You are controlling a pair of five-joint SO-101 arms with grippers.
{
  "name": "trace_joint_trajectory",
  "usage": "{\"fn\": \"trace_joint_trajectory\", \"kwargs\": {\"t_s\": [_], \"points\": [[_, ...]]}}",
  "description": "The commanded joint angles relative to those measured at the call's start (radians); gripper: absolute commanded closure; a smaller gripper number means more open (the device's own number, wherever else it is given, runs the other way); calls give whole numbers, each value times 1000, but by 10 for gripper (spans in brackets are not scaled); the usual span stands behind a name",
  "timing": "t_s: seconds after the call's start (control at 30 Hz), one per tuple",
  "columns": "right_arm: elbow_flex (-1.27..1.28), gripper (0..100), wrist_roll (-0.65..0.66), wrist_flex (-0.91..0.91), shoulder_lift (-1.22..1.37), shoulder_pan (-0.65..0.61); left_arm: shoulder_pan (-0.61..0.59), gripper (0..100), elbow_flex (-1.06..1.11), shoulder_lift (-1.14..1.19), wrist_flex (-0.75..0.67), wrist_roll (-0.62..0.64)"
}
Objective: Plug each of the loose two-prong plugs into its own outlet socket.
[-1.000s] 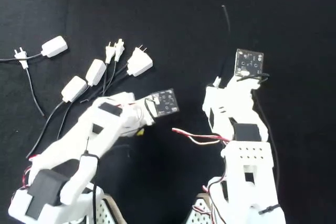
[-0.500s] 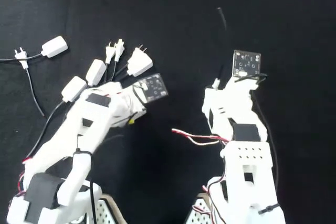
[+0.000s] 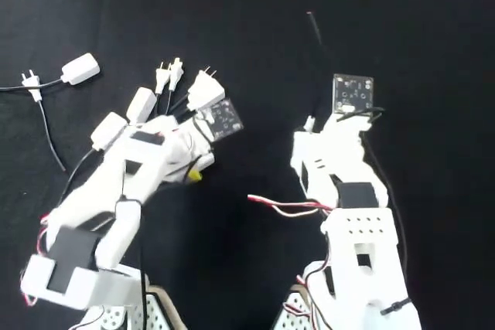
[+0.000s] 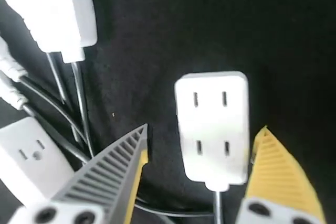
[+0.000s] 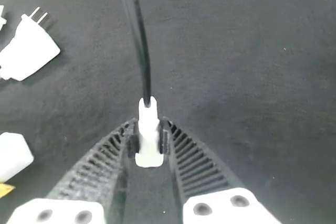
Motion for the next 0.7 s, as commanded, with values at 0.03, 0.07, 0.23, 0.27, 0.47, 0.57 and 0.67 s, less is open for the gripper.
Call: {"fn": "trace_joint_trajectory", "kwargs": {"t_s": [0.03, 0.07, 0.23, 0.27, 0.47, 0.57, 0.67], "points": [[5, 986, 8, 2, -4, -15, 7, 704, -157, 97, 100, 20], [5, 986, 8, 2, -4, -15, 7, 723, -168, 100, 110, 21], [5, 986, 8, 3, -4, -15, 56, 821, -166, 103, 121, 25], [5, 986, 8, 3, -4, -15, 67, 834, -166, 103, 121, 25], [4, 986, 8, 3, -4, -12, 93, 903, -231, 95, 147, 21], [4, 986, 8, 5, -4, -12, 91, 929, -325, 95, 287, 17], [4, 986, 8, 5, -4, -11, 99, 947, -404, 95, 416, -58]]}}
